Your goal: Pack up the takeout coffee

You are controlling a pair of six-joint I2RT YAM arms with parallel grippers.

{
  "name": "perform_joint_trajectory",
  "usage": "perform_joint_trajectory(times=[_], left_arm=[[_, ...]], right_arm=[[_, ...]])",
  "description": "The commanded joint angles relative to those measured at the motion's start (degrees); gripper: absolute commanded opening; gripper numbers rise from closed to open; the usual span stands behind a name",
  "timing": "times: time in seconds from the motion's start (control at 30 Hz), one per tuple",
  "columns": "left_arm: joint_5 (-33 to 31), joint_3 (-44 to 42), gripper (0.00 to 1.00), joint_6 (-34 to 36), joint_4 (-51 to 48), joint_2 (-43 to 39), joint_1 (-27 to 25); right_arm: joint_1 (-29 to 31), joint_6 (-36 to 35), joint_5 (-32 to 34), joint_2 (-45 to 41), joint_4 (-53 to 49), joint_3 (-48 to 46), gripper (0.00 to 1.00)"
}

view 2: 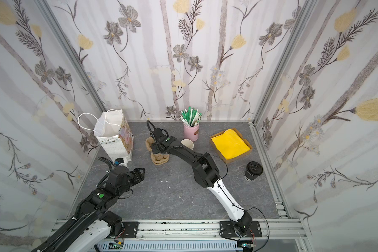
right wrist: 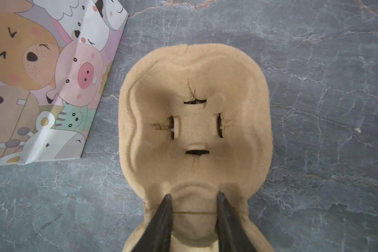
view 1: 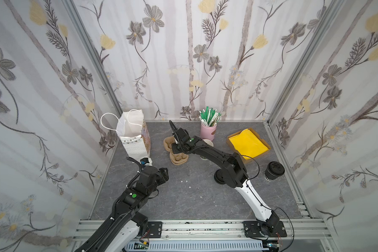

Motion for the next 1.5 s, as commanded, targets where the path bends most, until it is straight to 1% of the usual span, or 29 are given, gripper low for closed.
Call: perform_joint_trajectory(times=[0.0, 0.07, 0.1, 0.17, 0.23, 0.27, 0.33, 0.43, 0.57, 0.77, 0.97, 1.1, 1.2, 1.33, 1.4, 1.47], left_arm=[[7.1, -2.6, 0.71, -3.8, 12.7, 2.2, 2.7], [9.9, -4.1, 0.73, -4.8, 17.6, 3.8, 4.6], [10.9, -4.9, 0.75, -5.5, 20.0, 4.4, 5.3], [14.0, -7.2, 0.77, -7.6, 26.7, 6.2, 7.4], [17.4, -9.4, 0.77, -10.3, 34.1, 8.7, 9.1], [17.5, -9.9, 0.77, -11.2, 36.5, 9.9, 9.2], [17.7, -10.4, 0.77, -11.9, 39.6, 11.5, 9.2], [18.2, -10.5, 0.79, -12.3, 41.7, 14.0, 9.4], [21.0, -10.2, 0.79, -13.1, 46.5, 18.9, 9.4], [23.9, -10.0, 0.78, -13.1, 51.8, 25.7, 9.6], [24.9, -10.3, 0.75, -14.0, 54.4, 29.3, 9.7], [24.4, -10.3, 0.71, -15.6, 54.4, 31.0, 10.1], [23.5, -9.9, 0.65, -17.4, 54.3, 31.9, 10.0], [23.6, -8.9, 0.64, -18.9, 54.3, 34.9, 10.0], [23.9, -8.3, 0.61, -19.1, 54.3, 36.4, 10.0], [24.3, -7.6, 0.60, -19.5, 54.4, 37.6, 10.0]], right_arm=[[-1.8, 0.3, -1.5, 0.2, -0.5, 0.3, 0.32], [-2.2, 0.1, -2.0, 0.2, -0.4, 0.3, 0.32], [-2.2, 0.1, -2.1, 0.1, -0.4, 0.3, 0.32], [-2.4, -0.1, -2.5, 0.0, -0.7, 0.3, 0.32], [-2.4, -0.4, -2.8, 0.0, -1.1, 0.3, 0.32], [-2.4, -0.6, -3.0, 0.2, -1.2, 0.3, 0.31], [-2.4, -0.5, -3.6, 0.3, -1.3, 0.3, 0.31], [-2.2, -0.3, -4.2, 0.4, -1.3, 0.3, 0.31], [-2.1, -0.4, -4.5, 0.4, -1.9, 0.2, 0.31], [-2.1, -0.6, -5.0, 0.5, -3.0, 0.2, 0.31], [-2.2, -1.2, -5.1, 0.4, -3.7, 0.2, 0.30], [-2.2, -1.1, -5.3, 0.3, -3.9, 0.2, 0.30], [-2.2, -1.0, -5.4, 0.3, -4.0, 0.2, 0.30], [-2.2, -1.1, -5.5, 0.3, -4.3, 0.2, 0.30], [-2.2, -1.0, -5.6, 0.3, -4.2, 0.2, 0.30], [-2.2, -1.0, -5.6, 0.3, -4.2, 0.2, 0.30]])
